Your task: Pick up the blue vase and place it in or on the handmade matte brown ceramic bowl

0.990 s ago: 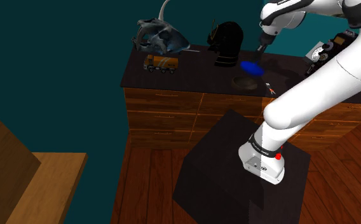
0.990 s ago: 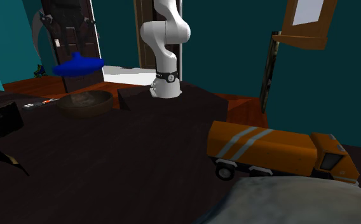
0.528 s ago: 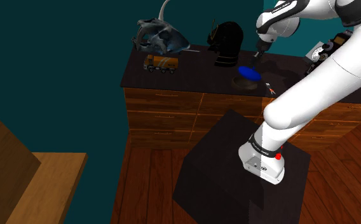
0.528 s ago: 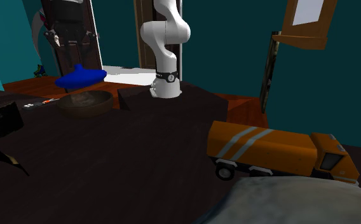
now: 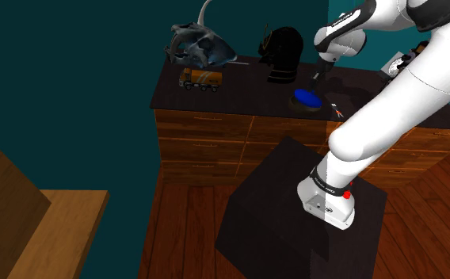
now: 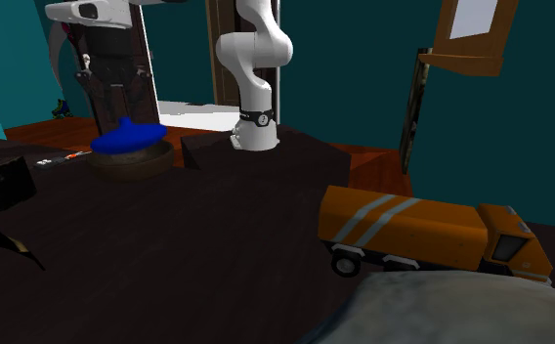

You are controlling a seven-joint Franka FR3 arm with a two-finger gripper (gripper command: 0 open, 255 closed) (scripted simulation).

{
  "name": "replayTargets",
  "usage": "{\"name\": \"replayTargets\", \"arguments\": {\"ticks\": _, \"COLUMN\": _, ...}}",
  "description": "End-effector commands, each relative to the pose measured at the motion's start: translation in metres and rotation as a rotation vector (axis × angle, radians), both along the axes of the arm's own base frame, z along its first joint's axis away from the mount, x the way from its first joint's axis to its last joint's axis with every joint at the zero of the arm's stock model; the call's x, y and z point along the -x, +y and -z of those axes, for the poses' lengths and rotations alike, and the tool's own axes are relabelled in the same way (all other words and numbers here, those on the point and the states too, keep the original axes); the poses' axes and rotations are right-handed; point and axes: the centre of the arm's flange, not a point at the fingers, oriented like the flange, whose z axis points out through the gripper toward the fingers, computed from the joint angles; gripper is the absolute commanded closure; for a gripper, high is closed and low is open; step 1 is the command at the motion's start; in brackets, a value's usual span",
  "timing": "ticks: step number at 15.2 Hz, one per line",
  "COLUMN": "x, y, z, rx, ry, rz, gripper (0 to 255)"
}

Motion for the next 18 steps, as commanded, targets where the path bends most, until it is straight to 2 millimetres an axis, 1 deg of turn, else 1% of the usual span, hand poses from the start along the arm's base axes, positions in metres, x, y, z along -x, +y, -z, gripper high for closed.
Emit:
{"name": "replayTargets", "arguments": {"ticks": 1, "x": 0.000, "y": 0.000, "z": 0.001, "rx": 0.001, "ry": -0.001, "rz": 0.000, "gripper": 255}}
{"name": "replayTargets", "arguments": {"ticks": 6, "x": 0.000, "y": 0.000, "z": 0.001, "rx": 0.001, "ry": -0.001, "rz": 0.000, "gripper": 255}}
{"name": "replayTargets", "arguments": {"ticks": 7, "x": 0.000, "y": 0.000, "z": 0.001, "rx": 0.001, "ry": -0.001, "rz": 0.000, "gripper": 0}}
{"name": "replayTargets", "arguments": {"ticks": 12, "x": 0.000, "y": 0.000, "z": 0.001, "rx": 0.001, "ry": -0.001, "rz": 0.000, "gripper": 0}}
{"name": "replayTargets", "arguments": {"ticks": 15, "x": 0.002, "y": 0.001, "z": -0.038, "rx": 0.001, "ry": -0.001, "rz": 0.000, "gripper": 0}}
{"name": "replayTargets", "arguments": {"ticks": 16, "x": 0.002, "y": 0.002, "z": -0.049, "rx": 0.001, "ry": -0.001, "rz": 0.000, "gripper": 0}}
{"name": "replayTargets", "arguments": {"ticks": 18, "x": 0.002, "y": 0.002, "z": -0.049, "rx": 0.001, "ry": -0.001, "rz": 0.000, "gripper": 0}}
